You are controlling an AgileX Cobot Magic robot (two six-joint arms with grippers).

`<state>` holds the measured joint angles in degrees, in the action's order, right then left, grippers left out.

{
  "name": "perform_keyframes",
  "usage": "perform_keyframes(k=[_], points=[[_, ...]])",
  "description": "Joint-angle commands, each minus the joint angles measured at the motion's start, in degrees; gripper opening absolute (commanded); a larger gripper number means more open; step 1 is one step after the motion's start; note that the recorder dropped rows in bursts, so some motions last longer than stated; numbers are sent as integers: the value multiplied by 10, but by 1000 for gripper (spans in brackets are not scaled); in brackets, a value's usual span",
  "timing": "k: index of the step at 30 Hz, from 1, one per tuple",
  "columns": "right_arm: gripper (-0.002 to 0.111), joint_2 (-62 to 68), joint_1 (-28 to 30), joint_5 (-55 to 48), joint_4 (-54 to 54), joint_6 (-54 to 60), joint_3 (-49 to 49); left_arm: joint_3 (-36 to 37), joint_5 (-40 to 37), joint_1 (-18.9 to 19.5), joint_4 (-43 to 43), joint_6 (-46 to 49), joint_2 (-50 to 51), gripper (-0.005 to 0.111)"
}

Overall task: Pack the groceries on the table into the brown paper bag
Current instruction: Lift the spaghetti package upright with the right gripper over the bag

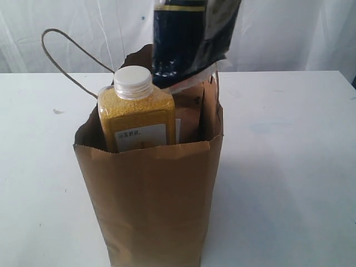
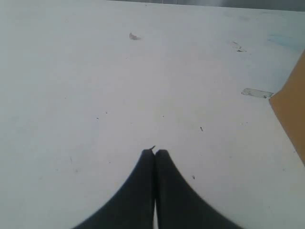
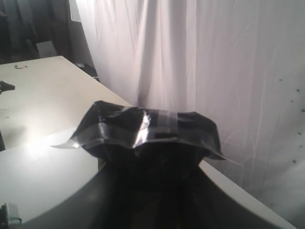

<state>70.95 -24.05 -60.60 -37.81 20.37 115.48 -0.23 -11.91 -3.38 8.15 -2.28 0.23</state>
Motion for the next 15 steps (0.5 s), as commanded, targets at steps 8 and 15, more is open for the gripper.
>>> perform_keyframes(k=[8, 15], points=[[0, 75, 0, 109, -82, 6, 59, 2, 0, 1, 3, -3, -2, 0], [0, 133, 0, 128, -82, 6, 94, 2, 0, 1, 3, -3, -2, 0]])
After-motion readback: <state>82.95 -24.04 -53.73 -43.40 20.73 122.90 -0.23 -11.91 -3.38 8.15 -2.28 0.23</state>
